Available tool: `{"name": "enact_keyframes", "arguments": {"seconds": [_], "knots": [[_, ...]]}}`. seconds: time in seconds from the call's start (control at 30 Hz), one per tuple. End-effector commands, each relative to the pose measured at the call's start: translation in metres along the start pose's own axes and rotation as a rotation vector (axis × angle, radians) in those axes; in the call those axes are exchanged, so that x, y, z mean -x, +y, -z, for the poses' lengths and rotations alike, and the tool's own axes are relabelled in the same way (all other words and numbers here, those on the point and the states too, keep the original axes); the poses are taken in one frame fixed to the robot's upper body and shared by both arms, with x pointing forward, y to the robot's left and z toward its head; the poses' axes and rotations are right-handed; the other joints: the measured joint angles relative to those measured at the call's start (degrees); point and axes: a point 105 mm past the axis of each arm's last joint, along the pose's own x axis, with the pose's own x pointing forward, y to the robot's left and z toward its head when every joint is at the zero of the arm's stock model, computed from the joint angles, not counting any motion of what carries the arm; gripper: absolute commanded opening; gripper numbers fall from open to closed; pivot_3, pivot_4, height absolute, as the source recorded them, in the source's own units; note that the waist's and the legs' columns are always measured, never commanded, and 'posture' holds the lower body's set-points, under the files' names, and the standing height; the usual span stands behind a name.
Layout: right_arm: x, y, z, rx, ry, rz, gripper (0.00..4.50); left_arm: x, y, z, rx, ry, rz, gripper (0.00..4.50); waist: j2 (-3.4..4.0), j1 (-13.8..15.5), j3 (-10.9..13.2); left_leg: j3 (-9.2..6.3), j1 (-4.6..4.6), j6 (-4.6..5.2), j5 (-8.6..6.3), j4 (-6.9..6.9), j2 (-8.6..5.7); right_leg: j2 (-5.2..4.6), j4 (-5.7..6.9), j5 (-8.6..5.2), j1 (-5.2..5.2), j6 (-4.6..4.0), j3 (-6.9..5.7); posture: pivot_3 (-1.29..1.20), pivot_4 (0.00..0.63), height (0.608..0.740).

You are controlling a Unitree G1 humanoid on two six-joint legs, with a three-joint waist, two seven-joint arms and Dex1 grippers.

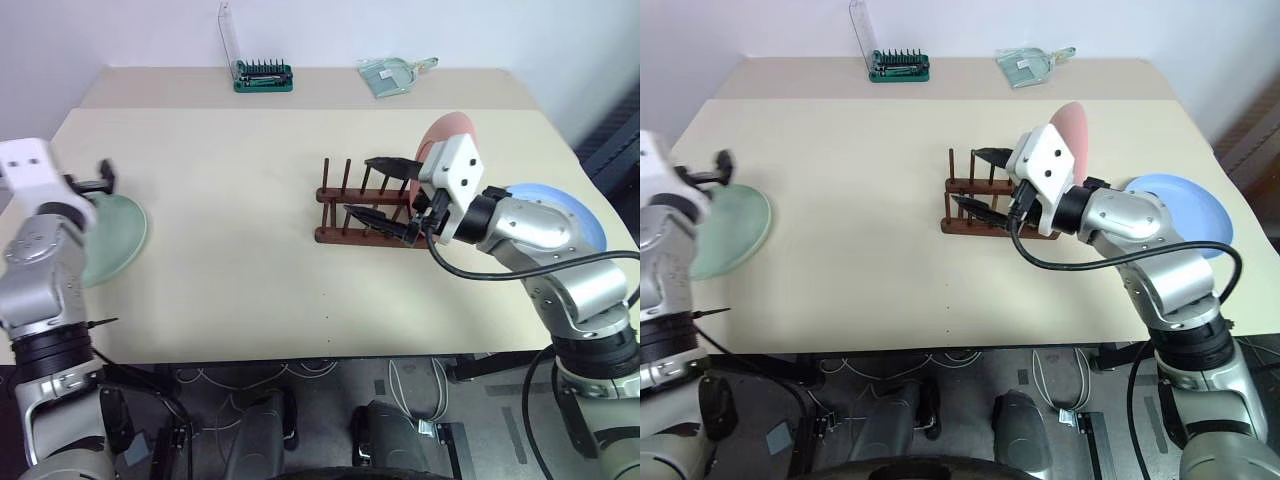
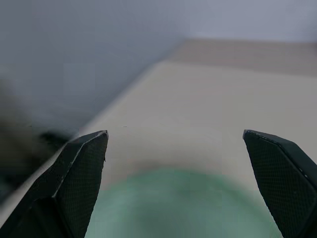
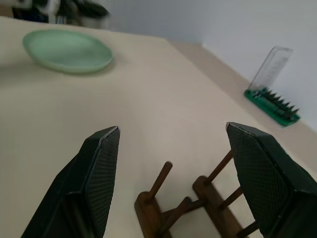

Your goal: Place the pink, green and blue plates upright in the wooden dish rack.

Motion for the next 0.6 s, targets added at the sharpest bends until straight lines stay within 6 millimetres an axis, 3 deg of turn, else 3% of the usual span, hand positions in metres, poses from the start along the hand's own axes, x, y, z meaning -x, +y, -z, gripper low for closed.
{"name": "enact_keyframes", "arguments": {"seconds": [0.03, 0.17, 0.23, 0.43, 0.6], "knots": [[-0.003, -0.001, -0.012, 0.057, -0.047, -0.017, 3.46, 0.004, 0.031, 0.002, 0.023, 0.039, -0.146, 4.50, -0.02, 0.2, 0.0, 0.00, 0.00, -0.01, 0.00, 0.00, 0.01, 0.01, 0.00, 0.00, -0.01, 0.00, 0.00, 0.00, 0.150, 0.736], [-0.009, 0.006, -0.016, 0.044, -0.080, -0.073, 3.46, 0.012, 0.051, 0.035, -0.050, 0.188, -0.216, 4.50, -0.12, 0.2, -0.1, -0.01, 0.00, -0.03, 0.00, 0.01, -0.02, -0.01, 0.01, 0.00, -0.02, 0.00, -0.02, 0.00, 0.150, 0.736], [-0.014, 0.014, -0.014, 0.036, -0.086, -0.105, 3.46, 0.017, 0.056, 0.051, -0.008, 0.262, -0.234, 4.50, -0.13, 0.0, -0.1, -0.01, 0.02, -0.06, 0.00, -0.02, 0.00, 0.01, 0.01, 0.00, -0.02, 0.00, -0.02, 0.00, 0.150, 0.736], [-0.018, 0.022, -0.010, 0.031, -0.087, -0.124, 3.46, 0.024, 0.052, 0.075, 0.122, 0.380, -0.226, 4.50, -0.18, 0.0, -0.1, -0.01, 0.02, -0.12, 0.03, -0.01, 0.02, 0.00, 0.10, 0.00, -0.05, -0.01, -0.01, 0.00, 0.150, 0.736], [-0.018, 0.024, -0.009, 0.030, -0.090, -0.124, 3.50, 0.024, 0.039, 0.071, 0.188, 0.357, -0.202, 2.27, -0.20, 0.0, -0.1, -0.01, 0.02, -0.12, 0.03, -0.01, 0.01, -0.01, 0.09, 0.00, -0.04, -0.01, 0.00, 0.00, 0.150, 0.736]]}}
